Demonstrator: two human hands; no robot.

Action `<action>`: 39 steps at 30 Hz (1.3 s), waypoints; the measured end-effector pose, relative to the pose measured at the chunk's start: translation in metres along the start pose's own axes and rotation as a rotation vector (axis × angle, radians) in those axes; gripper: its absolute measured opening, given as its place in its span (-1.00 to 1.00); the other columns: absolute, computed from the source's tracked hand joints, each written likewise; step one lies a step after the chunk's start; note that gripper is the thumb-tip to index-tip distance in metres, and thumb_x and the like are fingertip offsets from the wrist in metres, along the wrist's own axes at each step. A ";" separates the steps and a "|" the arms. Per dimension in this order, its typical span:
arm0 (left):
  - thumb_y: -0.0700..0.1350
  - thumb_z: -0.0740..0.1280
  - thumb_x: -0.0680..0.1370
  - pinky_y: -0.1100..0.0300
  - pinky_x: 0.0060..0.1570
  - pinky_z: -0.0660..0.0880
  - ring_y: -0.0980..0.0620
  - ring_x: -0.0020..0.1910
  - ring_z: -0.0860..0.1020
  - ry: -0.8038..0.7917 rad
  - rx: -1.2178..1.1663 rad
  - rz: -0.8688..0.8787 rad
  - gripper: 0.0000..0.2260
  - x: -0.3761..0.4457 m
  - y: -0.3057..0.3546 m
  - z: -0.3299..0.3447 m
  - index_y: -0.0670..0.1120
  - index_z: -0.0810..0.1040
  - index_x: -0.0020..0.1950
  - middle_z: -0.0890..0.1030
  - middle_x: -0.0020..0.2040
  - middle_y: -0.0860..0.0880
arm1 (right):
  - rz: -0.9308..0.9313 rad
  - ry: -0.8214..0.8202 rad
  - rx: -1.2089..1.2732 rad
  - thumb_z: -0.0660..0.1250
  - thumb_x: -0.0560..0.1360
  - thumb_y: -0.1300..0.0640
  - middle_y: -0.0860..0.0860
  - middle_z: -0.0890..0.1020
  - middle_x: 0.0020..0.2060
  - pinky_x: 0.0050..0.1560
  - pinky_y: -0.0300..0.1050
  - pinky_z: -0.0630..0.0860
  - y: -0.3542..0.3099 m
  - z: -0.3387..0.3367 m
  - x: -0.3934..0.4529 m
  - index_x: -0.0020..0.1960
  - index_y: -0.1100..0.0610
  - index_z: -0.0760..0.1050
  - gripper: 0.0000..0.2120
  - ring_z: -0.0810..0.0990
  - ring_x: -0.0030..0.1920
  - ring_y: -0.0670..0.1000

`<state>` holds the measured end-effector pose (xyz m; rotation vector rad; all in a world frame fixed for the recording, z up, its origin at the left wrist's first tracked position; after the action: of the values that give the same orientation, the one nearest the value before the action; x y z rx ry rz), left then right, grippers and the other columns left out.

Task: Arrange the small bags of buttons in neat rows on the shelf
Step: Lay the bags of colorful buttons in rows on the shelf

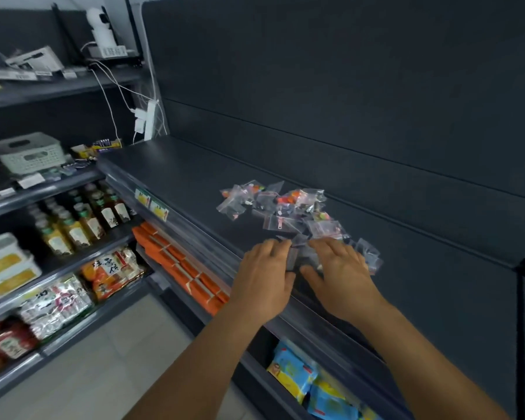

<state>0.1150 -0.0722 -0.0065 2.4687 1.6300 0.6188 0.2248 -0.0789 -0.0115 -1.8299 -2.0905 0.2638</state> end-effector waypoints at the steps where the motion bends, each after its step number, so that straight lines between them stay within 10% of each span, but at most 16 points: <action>1: -0.03 0.24 0.58 0.11 0.34 0.25 -0.02 0.34 0.31 0.005 0.001 0.000 -0.51 0.010 -0.009 -0.001 -0.04 0.20 0.48 0.36 0.37 -0.04 | -0.007 0.006 0.000 0.14 0.56 -0.10 -0.02 0.24 0.45 0.44 0.01 0.07 -0.002 0.002 0.015 0.48 0.03 0.15 -0.47 0.16 0.45 0.03; 16: 0.05 0.09 0.63 -0.06 0.46 0.02 -0.09 0.53 -0.06 -0.217 0.160 -0.181 -0.45 0.158 -0.167 0.038 -0.04 -0.04 0.55 -0.03 0.57 -0.08 | -0.073 -0.236 -0.052 0.03 0.61 -0.04 -0.03 -0.05 0.54 0.49 0.09 -0.12 -0.026 0.083 0.215 0.53 -0.05 -0.15 -0.43 -0.08 0.52 0.04; 20: 0.05 0.04 0.64 0.02 0.37 0.15 -0.03 0.42 0.26 -0.200 0.141 -0.102 -0.59 0.171 -0.179 0.040 -0.05 0.28 0.45 0.34 0.43 -0.06 | -0.084 -0.282 -0.078 0.04 0.60 -0.04 0.00 0.18 0.49 0.46 0.09 0.03 -0.027 0.099 0.244 0.51 0.02 0.06 -0.50 0.09 0.49 0.05; 24: -0.05 0.10 0.63 -0.01 0.07 0.44 -0.07 0.00 0.51 -0.032 -0.049 -0.027 -0.74 0.180 -0.184 0.017 -0.11 0.54 0.08 0.58 0.02 -0.09 | -0.067 -0.098 -0.154 0.09 0.57 -0.03 0.09 0.61 0.00 0.14 0.00 0.38 -0.031 0.078 0.264 -0.02 0.08 0.53 -0.71 0.53 0.08 0.15; 32: 0.02 0.15 0.62 0.06 0.25 0.31 -0.12 0.29 0.29 -0.074 -0.003 -0.213 -0.56 0.218 -0.249 0.026 -0.14 0.28 0.45 0.38 0.32 -0.13 | 0.118 0.015 -0.076 0.15 0.58 0.06 0.08 0.54 0.22 0.25 -0.05 0.32 -0.033 0.086 0.308 0.26 0.12 0.44 -0.69 0.40 0.24 0.15; 39: 0.02 0.33 0.53 0.07 -0.03 0.47 -0.09 0.02 0.50 -0.125 -0.132 -0.204 -0.77 0.233 -0.262 0.031 -0.12 0.57 0.04 0.58 -0.03 -0.09 | 0.454 -0.079 -0.096 0.30 0.48 0.11 0.17 0.54 0.16 0.13 -0.05 0.42 -0.007 0.103 0.331 0.20 0.19 0.42 -0.68 0.48 0.21 0.20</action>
<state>-0.0176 0.2501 -0.0553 2.1685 1.7048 0.5149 0.1442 0.2552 -0.0586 -2.3751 -1.7360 0.3568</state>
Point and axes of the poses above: each hand's wrist, its own x-axis towards the middle knuckle, its own z-axis out of the palm, y = z × x, the point moved 10 cm from there along x, towards the middle knuckle
